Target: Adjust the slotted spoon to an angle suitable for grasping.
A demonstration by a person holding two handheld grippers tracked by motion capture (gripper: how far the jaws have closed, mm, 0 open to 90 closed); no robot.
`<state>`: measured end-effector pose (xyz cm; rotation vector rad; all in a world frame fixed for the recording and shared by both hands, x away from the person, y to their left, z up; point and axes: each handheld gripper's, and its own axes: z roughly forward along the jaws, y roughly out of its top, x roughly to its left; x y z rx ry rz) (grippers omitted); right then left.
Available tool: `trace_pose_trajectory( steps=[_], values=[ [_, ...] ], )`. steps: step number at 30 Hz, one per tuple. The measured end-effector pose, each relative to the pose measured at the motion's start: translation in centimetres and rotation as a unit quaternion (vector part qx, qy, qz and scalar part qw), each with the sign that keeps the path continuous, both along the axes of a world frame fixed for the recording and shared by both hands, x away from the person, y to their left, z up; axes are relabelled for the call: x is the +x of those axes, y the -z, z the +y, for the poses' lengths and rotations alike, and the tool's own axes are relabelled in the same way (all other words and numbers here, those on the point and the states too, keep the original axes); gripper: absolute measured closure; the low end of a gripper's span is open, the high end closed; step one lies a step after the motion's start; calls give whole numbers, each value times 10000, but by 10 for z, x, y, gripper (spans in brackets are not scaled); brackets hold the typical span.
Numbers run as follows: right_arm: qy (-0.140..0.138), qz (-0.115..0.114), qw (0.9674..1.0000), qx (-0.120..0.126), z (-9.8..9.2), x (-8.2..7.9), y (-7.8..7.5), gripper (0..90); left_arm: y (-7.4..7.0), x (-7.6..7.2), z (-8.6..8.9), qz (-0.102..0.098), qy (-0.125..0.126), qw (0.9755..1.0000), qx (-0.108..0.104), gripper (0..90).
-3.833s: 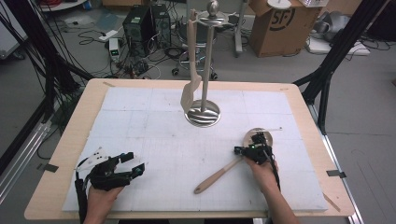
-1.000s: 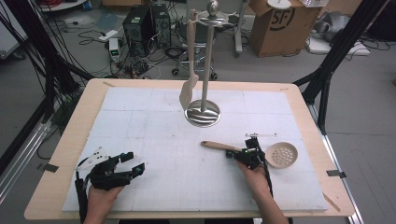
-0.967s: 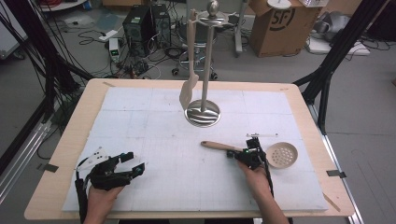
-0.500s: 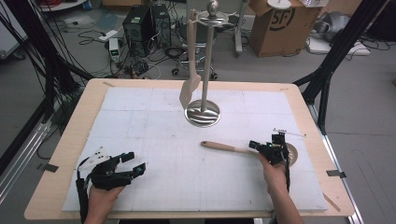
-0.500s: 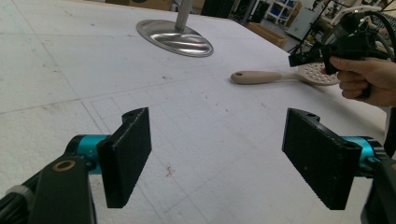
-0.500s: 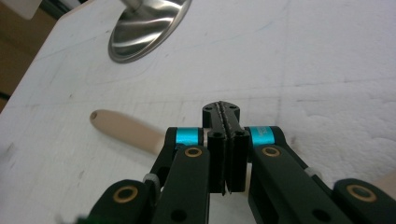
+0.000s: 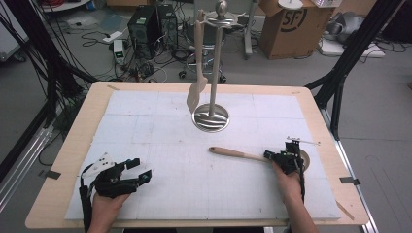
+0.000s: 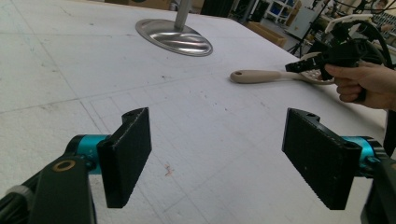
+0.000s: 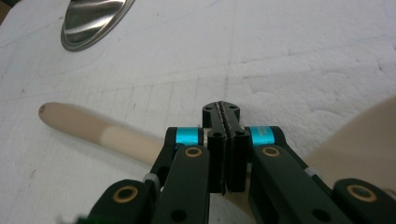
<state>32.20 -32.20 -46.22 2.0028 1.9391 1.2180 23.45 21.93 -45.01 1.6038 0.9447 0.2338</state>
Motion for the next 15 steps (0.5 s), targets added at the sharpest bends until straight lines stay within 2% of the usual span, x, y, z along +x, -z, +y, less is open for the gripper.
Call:
trace_pose_trajectory(
  steps=[5, 10, 15],
  values=[
    [-132, 10, 9998, -130, 0, -9, -2, 896, 0, 0, 0, 2, -2, 10000, 1, 246],
    [-63, 90, 9999, -12, 1, -26, -2, 896, 0, -1, 1, 12, -18, 10000, -16, 246],
    [9, 45, 10000, 54, 5, -45, -2, 895, 0, 0, 0, 2, 19, 10000, 17, 246]
  ],
)
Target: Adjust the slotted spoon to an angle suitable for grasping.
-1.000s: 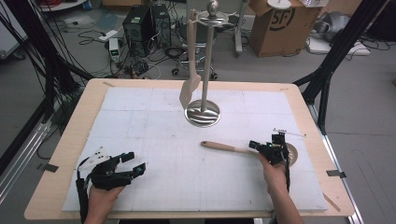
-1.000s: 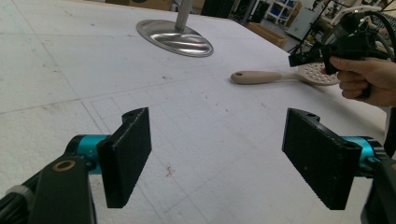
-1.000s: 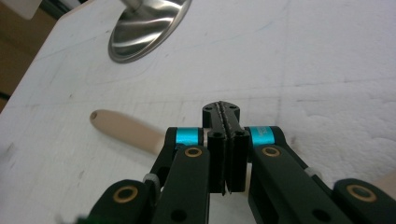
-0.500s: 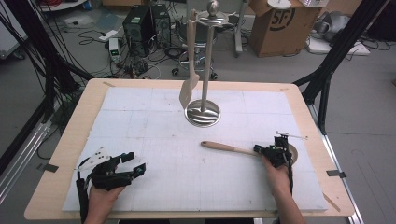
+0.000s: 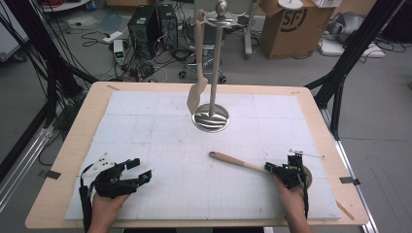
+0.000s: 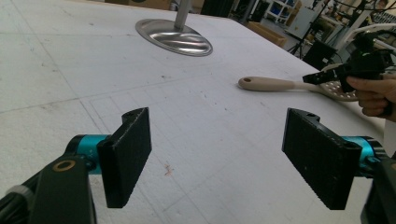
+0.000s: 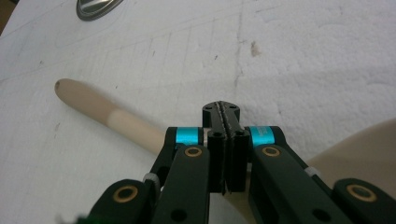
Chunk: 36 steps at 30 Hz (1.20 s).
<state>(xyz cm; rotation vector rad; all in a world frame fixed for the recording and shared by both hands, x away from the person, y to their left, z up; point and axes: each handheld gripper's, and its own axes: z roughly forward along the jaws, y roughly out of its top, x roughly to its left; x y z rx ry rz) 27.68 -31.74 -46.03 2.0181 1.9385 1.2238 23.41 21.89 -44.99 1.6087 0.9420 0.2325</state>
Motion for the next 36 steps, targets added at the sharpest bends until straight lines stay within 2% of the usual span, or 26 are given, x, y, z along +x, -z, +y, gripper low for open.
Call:
trace_pose_trajectory(
  steps=[5, 8, 10, 14, 16, 19, 23, 28, 30, 32, 34, 36],
  values=[
    [-67, -278, 9995, 106, 9, -9, -3, 896, 0, 1, -2, 2, 23, 10000, -3, 246],
    [-387, -430, 9976, 387, 22, -10, -8, 895, 0, 2, -3, 5, 25, 10000, 16, 246],
    [-787, -399, 9938, 671, 38, -10, -8, 895, 0, 2, -3, 18, 34, 10000, 3, 246],
    [-1596, -334, 9853, 519, 77, -7, -1, 895, 0, 1, -3, -1, 30, 10000, 10, 246],
    [-1980, -267, 9789, 434, 97, -3, 3, 895, 0, 1, -2, 3, 33, 10000, 7, 246],
    [-2154, -253, 9756, 335, 121, 8, 5, 894, 0, 1, -2, 12, 22, 10000, -17, 246],
    [-2148, -175, 9763, 201, 136, 28, 7, 894, 0, 1, 0, -4, -7, 10000, -44, 246],
    [-1839, -196, 9827, 106, 136, 49, 6, 895, 0, 1, 2, -2, -16, 10000, -73, 246],
    [-1675, -158, 9854, 261, 132, 55, 8, 895, 0, 0, 2, -8, -14, 10000, -82, 246],
    [-1478, -141, 9884, 303, 128, 59, 8, 895, 0, 0, 2, -2, -27, 10000, -79, 246],
    [-1283, -206, 9913, 188, 123, 62, 8, 895, 0, 0, 3, -10, -33, 10000, -92, 246],
    [-1052, -227, 9940, 191, 116, 64, 8, 895, 0, 0, 3, -14, -28, 10000, -90, 246]
  ],
)
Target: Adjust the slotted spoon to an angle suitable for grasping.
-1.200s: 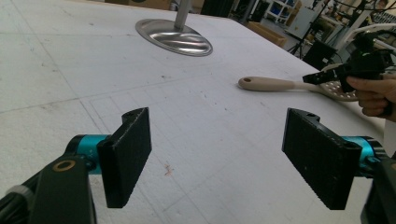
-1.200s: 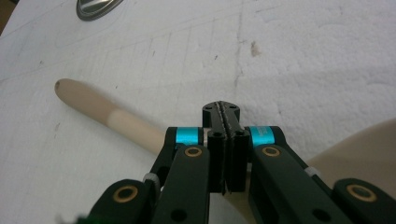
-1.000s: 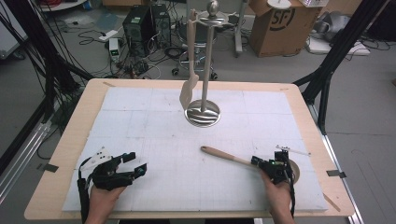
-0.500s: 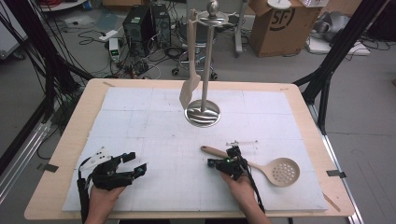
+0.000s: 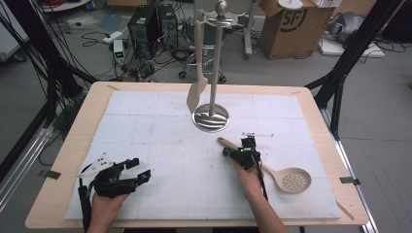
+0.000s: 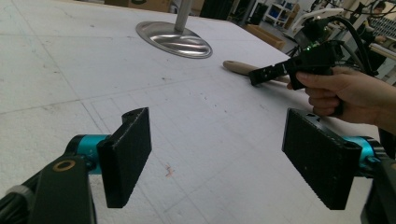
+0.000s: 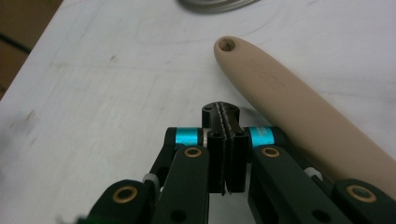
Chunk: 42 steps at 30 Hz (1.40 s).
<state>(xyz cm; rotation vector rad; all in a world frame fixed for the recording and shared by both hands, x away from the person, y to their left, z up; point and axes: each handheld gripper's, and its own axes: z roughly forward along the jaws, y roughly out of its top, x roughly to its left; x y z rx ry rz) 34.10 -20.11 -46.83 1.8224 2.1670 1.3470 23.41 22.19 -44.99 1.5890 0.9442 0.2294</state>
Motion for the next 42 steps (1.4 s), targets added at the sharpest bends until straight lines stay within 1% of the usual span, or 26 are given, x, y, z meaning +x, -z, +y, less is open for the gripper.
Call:
trace_pose_trajectory(
  steps=[4, 8, 11, 13, 14, 16, 18, 19, 20, 22, 23, 25, 26, 28, 29, 30, 32, 33, 34, 37, 40, 42],
  values=[
    [360, -71, 9993, -91, -14, 4, 0, 895, 0, 0, 0, 10, -9, 10000, 9, 246],
    [659, -68, 9977, -116, -24, 6, -1, 895, 0, -1, 0, 9, -10, 10000, 1, 246],
    [782, -20, 9969, -93, -31, 6, -1, 895, 0, -1, 1, 18, -13, 10000, 6, 246],
    [805, 9, 9967, -108, -33, 6, -2, 894, 0, -1, 0, 18, -17, 10000, 21, 246],
    [822, 30, 9966, -74, -34, 5, -3, 894, 0, -1, 0, 17, -21, 10000, 22, 246],
    [809, 4, 9966, 145, -37, 2, -6, 890, 1, -1, 0, 30, -26, 10000, 24, 246],
    [733, -73, 9968, 324, -40, -1, -13, 828, 1, -1, 1, 35, -17, 10000, 34, 246],
    [697, -98, 9968, 389, -41, -3, -17, 790, 1, -1, 1, 34, -19, 10000, 43, 246],
    [650, -99, 9969, 436, -43, -4, -21, 773, 1, 0, 1, 32, -14, 10000, 43, 246],
    [586, -165, 9973, 402, -46, -6, -30, 704, 1, -1, 0, 31, -13, 10000, 28, 246],
    [546, -129, 9977, 386, -48, -5, -34, 663, 1, -1, 0, 33, 1, 10000, 31, 247],
    [492, -121, 9983, 275, -53, -4, -41, 610, 1, 0, -1, 52, 13, 10000, 28, 247],
    [466, -108, 9986, 242, -55, -4, -44, 599, 2, -1, -2, 67, 13, 10000, 24, 247],
    [395, -60, 9990, 220, -62, -3, -49, 557, 2, -1, -2, 58, 32, 10000, 33, 246],
    [422, -72, 9989, 206, -66, -3, -52, 532, 2, -1, -2, 56, 32, 10000, 29, 247],
    [431, -51, 9989, 203, -70, -3, -54, 529, 2, -1, -2, 59, 33, 10000, 33, 247],
    [475, -37, 9985, 273, -80, -4, -57, 520, 2, -1, -2, 57, 18, 10000, 26, 247],
    [455, -27, 9986, 278, -84, -4, -57, 513, 2, -1, -2, 50, 13, 10000, 25, 247],
    [425, 30, 9987, 292, -88, -5, -56, 512, 2, -1, -2, 43, 9, 10000, 29, 247],
    [319, 140, 9993, 156, -97, -7, -54, 498, 2, 0, -2, 43, 22, 10000, 35, 247],
    [255, 214, 9994, 121, -105, -9, -51, 498, 2, 1, -4, 49, 34, 10000, 53, 247],
    [228, 240, 9993, 171, -110, -10, -49, 498, 2, 1, -5, 47, 39, 10000, 56, 247]
  ],
)
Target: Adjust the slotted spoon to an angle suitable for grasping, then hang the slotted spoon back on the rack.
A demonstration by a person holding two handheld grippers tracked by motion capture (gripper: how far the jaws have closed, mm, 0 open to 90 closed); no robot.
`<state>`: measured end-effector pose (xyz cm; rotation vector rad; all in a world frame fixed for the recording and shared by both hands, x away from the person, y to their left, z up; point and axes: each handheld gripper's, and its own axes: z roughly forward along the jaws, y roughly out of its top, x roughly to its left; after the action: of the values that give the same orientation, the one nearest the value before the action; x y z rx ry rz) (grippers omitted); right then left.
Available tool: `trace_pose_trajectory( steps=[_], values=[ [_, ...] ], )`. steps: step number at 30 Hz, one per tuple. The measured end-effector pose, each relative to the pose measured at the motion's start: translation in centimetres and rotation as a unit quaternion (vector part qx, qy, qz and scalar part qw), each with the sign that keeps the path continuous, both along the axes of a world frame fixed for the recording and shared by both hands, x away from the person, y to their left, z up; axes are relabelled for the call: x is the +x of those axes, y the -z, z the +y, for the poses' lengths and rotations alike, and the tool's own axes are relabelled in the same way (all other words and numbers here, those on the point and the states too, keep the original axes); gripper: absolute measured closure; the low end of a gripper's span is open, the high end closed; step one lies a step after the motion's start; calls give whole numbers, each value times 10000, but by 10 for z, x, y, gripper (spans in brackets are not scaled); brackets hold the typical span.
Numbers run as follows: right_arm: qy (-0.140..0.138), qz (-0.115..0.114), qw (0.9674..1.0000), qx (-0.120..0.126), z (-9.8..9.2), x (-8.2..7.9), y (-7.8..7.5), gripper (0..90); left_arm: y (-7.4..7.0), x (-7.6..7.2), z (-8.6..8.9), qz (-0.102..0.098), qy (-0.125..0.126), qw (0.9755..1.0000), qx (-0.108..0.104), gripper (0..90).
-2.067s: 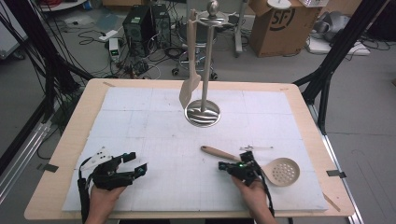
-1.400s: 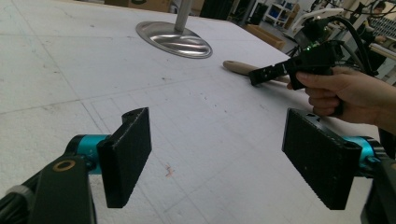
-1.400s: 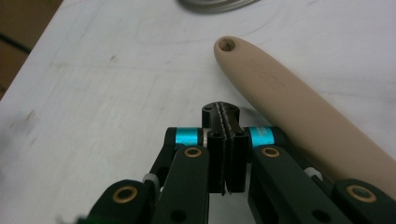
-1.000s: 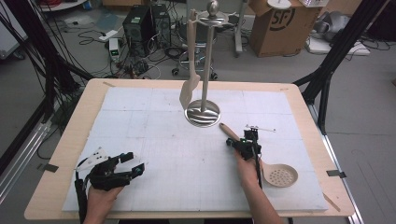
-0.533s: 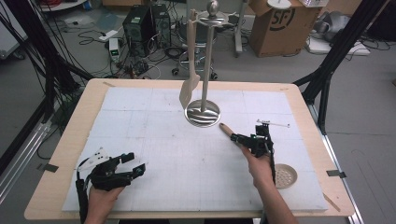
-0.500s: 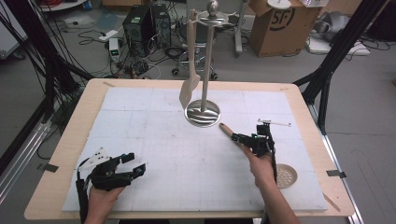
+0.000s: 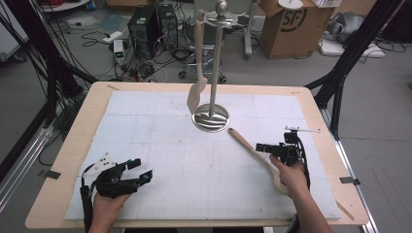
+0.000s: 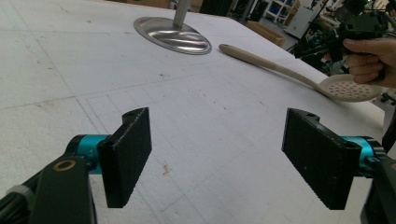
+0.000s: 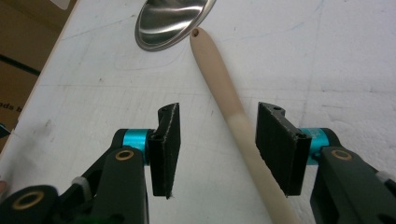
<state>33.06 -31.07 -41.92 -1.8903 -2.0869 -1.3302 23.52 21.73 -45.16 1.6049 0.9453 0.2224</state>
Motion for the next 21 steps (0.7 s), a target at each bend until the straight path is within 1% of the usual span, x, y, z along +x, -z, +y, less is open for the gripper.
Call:
trace_pose_trajectory(
  steps=[3, 4, 10, 12, 13, 17, 21],
  values=[
    [-15, 15, 10000, 71, -4, -1, 1, 499, 0, 1, -1, -1, 7, 10000, 14, 247],
    [-29, -19, 10000, 80, -5, -2, 1, 499, 0, 1, -2, 5, 21, 10000, 20, 247],
    [-55, 87, 9999, 90, -9, -1, 4, 498, 1, 2, -2, 7, 22, 10000, 18, 247],
    [-78, 162, 9998, -58, -9, 0, 5, 495, 1, 3, -1, 21, 5, 10000, -11, 247],
    [-140, 205, 9996, -139, -8, 1, 6, 495, 1, 3, -1, 23, 5, 10000, -16, 247],
    [-272, 423, 9983, -278, -7, 4, 11, 495, 1, 3, -3, 12, 37, 10000, -6, 247],
    [-323, 569, 9971, -391, -7, 7, 15, 500, 1, 3, -2, 16, 39, 10000, -6, 247]
  ],
)
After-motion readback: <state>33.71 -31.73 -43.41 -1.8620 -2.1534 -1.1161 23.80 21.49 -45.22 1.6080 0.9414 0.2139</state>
